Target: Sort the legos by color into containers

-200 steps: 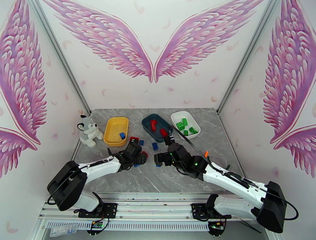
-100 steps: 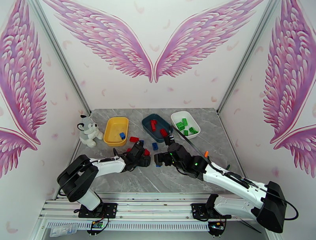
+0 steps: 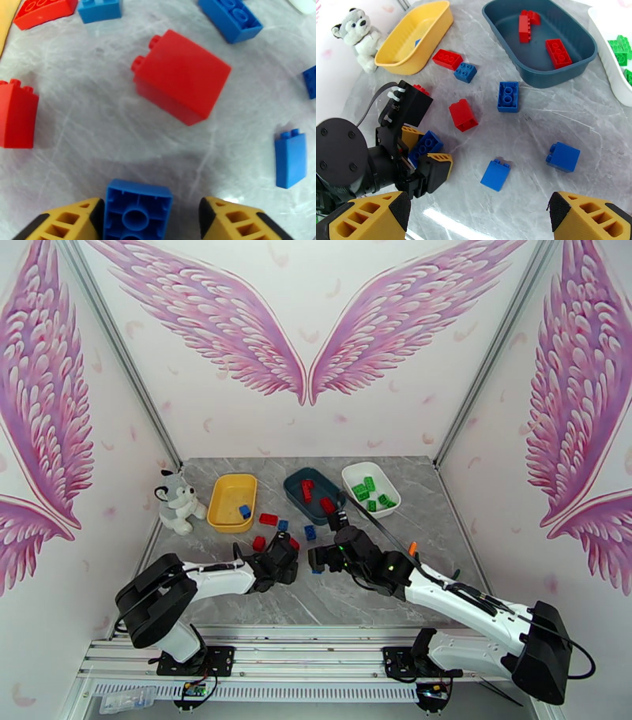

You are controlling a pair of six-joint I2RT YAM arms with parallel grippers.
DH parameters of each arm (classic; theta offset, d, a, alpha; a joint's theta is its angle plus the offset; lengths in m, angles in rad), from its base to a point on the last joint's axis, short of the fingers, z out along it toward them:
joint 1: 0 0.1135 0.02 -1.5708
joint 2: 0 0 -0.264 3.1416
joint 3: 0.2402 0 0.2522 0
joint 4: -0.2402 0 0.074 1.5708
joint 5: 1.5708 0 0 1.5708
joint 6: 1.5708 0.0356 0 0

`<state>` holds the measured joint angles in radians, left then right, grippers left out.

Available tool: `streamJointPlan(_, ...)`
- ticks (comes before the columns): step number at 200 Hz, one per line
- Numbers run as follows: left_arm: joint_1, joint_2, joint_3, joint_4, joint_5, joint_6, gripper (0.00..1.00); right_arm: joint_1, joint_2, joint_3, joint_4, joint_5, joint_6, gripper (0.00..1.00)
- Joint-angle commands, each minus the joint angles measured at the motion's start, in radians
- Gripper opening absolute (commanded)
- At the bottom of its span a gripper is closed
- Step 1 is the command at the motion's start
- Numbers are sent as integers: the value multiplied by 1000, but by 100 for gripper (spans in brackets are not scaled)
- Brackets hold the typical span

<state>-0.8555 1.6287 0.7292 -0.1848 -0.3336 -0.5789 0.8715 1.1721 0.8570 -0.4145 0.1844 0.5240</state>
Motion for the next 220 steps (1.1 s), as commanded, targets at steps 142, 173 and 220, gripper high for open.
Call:
streamJointPlan(142, 330, -228, 169, -168, -44, 71, 24, -8, -7, -13, 4, 14, 14, 99)
streamJointPlan(173, 495, -179, 269, -157, 7, 88, 29, -8, 5, -11, 8, 2, 10, 99)
streamJointPlan(220, 632, -9, 464, -211, 84, 108, 52, -9, 30, -3, 10, -10, 9, 99)
